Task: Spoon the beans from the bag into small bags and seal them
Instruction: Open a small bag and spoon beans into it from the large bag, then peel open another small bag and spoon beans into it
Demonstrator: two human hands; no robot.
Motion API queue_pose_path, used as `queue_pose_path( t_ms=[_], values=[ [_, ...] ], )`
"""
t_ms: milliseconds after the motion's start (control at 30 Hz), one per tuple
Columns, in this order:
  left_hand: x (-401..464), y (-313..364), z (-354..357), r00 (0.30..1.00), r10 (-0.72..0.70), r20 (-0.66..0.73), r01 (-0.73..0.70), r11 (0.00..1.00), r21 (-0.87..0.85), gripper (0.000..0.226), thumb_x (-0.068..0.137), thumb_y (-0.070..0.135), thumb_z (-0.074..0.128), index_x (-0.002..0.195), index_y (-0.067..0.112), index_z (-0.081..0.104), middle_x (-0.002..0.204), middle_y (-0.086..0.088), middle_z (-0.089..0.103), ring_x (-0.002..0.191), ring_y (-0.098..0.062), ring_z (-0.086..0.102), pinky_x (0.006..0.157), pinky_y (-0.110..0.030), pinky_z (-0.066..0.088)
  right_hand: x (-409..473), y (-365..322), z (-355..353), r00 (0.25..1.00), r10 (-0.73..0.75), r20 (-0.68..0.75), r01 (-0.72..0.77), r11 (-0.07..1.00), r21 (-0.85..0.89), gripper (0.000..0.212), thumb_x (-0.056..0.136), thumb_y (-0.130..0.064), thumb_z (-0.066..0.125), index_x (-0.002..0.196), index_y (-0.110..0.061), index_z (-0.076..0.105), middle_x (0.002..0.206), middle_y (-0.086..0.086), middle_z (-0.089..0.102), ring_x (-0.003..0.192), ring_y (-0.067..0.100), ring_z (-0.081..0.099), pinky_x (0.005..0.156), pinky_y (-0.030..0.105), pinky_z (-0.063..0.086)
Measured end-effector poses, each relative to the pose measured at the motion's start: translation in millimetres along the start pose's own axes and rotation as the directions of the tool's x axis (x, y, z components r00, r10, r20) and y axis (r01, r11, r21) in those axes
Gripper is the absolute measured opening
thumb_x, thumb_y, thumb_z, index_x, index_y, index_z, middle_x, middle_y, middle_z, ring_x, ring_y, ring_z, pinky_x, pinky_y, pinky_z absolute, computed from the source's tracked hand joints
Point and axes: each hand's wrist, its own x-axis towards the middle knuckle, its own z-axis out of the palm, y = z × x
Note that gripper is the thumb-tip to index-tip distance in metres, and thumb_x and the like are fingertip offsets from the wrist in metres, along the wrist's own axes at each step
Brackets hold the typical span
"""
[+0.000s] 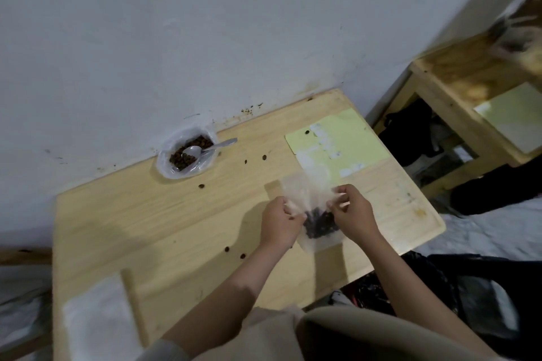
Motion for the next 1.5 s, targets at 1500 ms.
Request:
queue_pose_path(
  t_ms=[1500],
  values=[
    [-155.7,-310.8,-236.4,0.997,-0.063,-0.051,0.079,0.869,0.488,0.089,0.082,0.055,0.061,0.15,0.026,0.013,0.16,0.0,-0.003,0.144,-0.028,0.008,0.113,-0.042,0.024,-192.1,-168.4,326.0,0.872,-0.219,0.439,0.388,0.855,-0.344,0.023,0.087,-0.025,0.057,0.073,-0.017,0.04,0.093,0.013,0.049,0.083,0.031,0.055,0.065,0.03,0.039]
  ],
)
